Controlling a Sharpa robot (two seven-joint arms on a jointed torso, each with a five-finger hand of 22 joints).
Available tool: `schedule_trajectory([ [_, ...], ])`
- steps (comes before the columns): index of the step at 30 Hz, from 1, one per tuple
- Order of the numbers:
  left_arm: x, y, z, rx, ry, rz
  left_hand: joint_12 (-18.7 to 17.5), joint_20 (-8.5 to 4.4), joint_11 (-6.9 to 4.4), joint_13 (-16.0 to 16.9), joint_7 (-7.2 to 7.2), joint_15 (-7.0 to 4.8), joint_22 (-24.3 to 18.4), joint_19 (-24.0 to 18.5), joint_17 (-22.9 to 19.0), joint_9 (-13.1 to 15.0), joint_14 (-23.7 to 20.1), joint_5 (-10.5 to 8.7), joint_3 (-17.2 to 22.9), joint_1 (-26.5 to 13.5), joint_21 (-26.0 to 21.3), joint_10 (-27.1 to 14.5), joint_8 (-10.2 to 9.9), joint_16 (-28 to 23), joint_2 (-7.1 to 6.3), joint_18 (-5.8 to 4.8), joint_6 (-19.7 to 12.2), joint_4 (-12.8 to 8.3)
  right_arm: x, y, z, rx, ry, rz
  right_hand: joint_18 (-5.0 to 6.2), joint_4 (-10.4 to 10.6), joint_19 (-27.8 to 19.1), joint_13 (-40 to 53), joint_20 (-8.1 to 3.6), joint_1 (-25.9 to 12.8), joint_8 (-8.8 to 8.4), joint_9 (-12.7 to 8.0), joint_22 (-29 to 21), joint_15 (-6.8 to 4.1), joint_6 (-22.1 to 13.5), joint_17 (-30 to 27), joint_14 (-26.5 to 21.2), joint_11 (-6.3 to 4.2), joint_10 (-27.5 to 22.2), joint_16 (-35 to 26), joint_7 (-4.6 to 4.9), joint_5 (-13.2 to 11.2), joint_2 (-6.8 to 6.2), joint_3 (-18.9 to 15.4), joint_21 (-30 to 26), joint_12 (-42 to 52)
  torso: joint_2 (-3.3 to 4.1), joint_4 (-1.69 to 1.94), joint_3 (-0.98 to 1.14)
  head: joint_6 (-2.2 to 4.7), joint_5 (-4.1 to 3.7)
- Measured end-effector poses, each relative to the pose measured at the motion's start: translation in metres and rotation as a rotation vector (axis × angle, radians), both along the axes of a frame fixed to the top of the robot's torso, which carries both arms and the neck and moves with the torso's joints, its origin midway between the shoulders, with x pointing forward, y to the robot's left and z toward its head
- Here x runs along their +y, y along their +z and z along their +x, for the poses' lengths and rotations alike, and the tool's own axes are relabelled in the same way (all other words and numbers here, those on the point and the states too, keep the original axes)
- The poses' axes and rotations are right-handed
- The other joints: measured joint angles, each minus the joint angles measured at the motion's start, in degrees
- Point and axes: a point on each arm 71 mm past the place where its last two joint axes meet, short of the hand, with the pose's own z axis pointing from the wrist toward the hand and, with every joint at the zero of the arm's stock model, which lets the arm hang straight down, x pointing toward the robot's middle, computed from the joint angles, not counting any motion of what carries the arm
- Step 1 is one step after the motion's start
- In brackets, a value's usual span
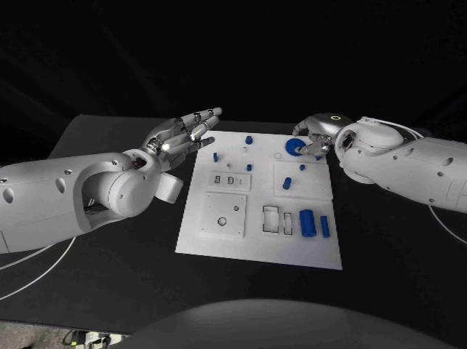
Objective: Assemble the parts on the task board
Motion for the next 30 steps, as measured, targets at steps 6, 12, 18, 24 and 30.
schedule_trajectory([
  [6, 0.0001, 0.0, -0.0001, 0.0, 0.0, 0.0, 0.0, 0.0, 0.0, 0.0, 0.0, 0.02, 0.0, 0.0, 0.0, 0.0, 0.0, 0.0, 0.0, 0.0, 0.0, 0.0, 0.0, 0.0, 0.0, 0.0, 0.0, 0.0, 0.0016, -0.0053, -0.0007, 0.013, 0.001, -0.006, 0.0, 0.4, 0.0, 0.0, 0.0, -1.1, 0.34, 0.1, 0.0, 0.0, 1.1, 0.0, 0.0, 0.11, 0.1, 0.0, 0.22, -2.4, -0.02, -0.6, 0.0, 0.0, 0.02, 0.0, 0.01, 0.0, 0.15],
  [12, -0.0002, 0.0, -0.0001, 0.001, -0.001, 0.0, 0.0, 0.0, 0.0, 0.0, 0.0, 0.21, 0.0, 0.0, 0.0, 0.0, 0.2, 0.0, 0.0, 0.0, 0.0, 0.0, 0.0, 0.0, 0.0, 0.0, 0.0, 0.0, 0.0015, -0.007, -0.0004, 0.018, -0.001, -0.01, 0.0, 0.3, 0.0, 0.0, 0.0, -1.1, 0.57, 0.3, 0.0, 0.21, 1.7, 0.0, 0.2, 0.41, 0.0, 0.0, 0.4, -3.6, -0.02, -0.8, 0.0, 0.0, 0.02, -0.03, 0.01, 0.0, 0.25],
  [18, -0.0005, 0.0, -0.0001, 0.001, -0.002, -0.001, 0.0, 0.0, 0.0, 0.0, -0.01, 0.21, 0.0, 0.0, 0.0, 0.0, 0.2, 0.0, 0.0, 0.0, 0.0, 0.0, 0.0, 0.0, 0.0, 0.0, 0.0, 0.0, 0.0009, -0.0071, 0.0006, 0.018, -0.004, -0.011, 0.0, 0.3, 0.2, 0.0, 0.21, -1.1, 1.03, 0.9, 0.0, 0.42, 2.7, 0.0, 0.0, 0.41, 0.0, 0.0, 0.54, -1.1, -0.02, -0.8, 0.0, 0.0, 0.01, -0.07, 0.01, 0.0, 0.3],
  [24, -0.0006, -0.0002, 0.0, 0.001, -0.002, 0.0, 0.0, 0.0, 0.0, 0.0, -0.01, 0.21, 0.0, 0.0, 0.0, 0.0, 0.2, 0.0, 0.0, 0.0, 0.2, 0.0, 0.0, 0.2, 0.0, 0.0, 0.0, 0.0, -0.0002, -0.0072, 0.0017, 0.017, -0.008, -0.014, 0.01, -0.5, 0.0, 0.0, 0.43, -1.1, 0.84, 1.0, 0.0, 0.42, 2.7, 0.0, 0.0, 0.41, 0.0, 0.0, 0.55, 2.7, -0.03, 0.0, 0.0, 0.0, 0.01, -0.07, 0.04, 0.0, 0.31],
  [30, -0.0011, -0.0003, 0.0, 0.002, -0.004, -0.001, 0.0, 0.0, 0.0, 0.0, -0.01, 0.21, 0.0, 0.0, 0.0, 0.0, 0.2, 0.0, 0.0, 0.0, 0.2, 0.0, 0.0, 0.2, 0.0, 0.0, 0.0, 0.0, -0.0015, -0.008, 0.0022, 0.022, -0.01, -0.017, 0.01, -0.8, 0.0, 0.0, 0.43, -1.1, -0.1, -0.2, 0.0, 0.42, -0.2, 0.0, 0.0, 0.54, 0.1, 0.0, 0.51, 2.0, -0.02, 0.3, 0.0, 0.0, 0.01, -0.07, 0.04, 0.0, 0.28],
])
